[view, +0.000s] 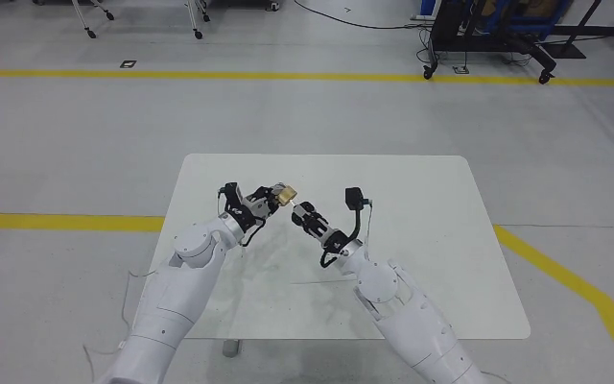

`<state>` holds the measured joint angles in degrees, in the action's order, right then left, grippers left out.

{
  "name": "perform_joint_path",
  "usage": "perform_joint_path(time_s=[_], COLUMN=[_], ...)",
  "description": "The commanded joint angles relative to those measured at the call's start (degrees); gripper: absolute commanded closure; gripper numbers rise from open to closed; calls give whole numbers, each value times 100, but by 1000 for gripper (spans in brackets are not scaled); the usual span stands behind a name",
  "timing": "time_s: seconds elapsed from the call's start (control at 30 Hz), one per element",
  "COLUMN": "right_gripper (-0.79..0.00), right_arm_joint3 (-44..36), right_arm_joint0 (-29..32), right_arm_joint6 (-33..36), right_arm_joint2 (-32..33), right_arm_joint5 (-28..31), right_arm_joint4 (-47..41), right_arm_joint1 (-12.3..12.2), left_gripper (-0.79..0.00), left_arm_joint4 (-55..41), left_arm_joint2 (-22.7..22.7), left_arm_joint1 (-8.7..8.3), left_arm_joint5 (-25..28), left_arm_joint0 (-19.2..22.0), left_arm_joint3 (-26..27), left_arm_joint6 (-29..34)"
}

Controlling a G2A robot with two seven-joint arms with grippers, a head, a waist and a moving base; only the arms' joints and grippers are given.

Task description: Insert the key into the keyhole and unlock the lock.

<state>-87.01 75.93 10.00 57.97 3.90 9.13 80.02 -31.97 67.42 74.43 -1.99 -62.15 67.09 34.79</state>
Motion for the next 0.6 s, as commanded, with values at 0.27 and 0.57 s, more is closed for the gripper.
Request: perform_joint_path(time_s=[0.27,0.57], right_gripper=[0,0], right_arm_joint3=[53,74], right_arm_joint0=[-45,-79], right_arm_joint6=[-135,109], right_arm_joint2=[2,46], right_arm_joint5=[-129,-166], right_arm_joint4=[32,-65], right_arm_joint1=[29,31], left_gripper=[0,0], left_arm_joint4=[35,422], left_arm_joint2=[8,-30], left_arm_joint1=[1,-20], left_arm_joint5=[14,137], left_arm_joint0=[-10,-6], left_arm_joint3=[21,74], left_arm_joint6=[29,53])
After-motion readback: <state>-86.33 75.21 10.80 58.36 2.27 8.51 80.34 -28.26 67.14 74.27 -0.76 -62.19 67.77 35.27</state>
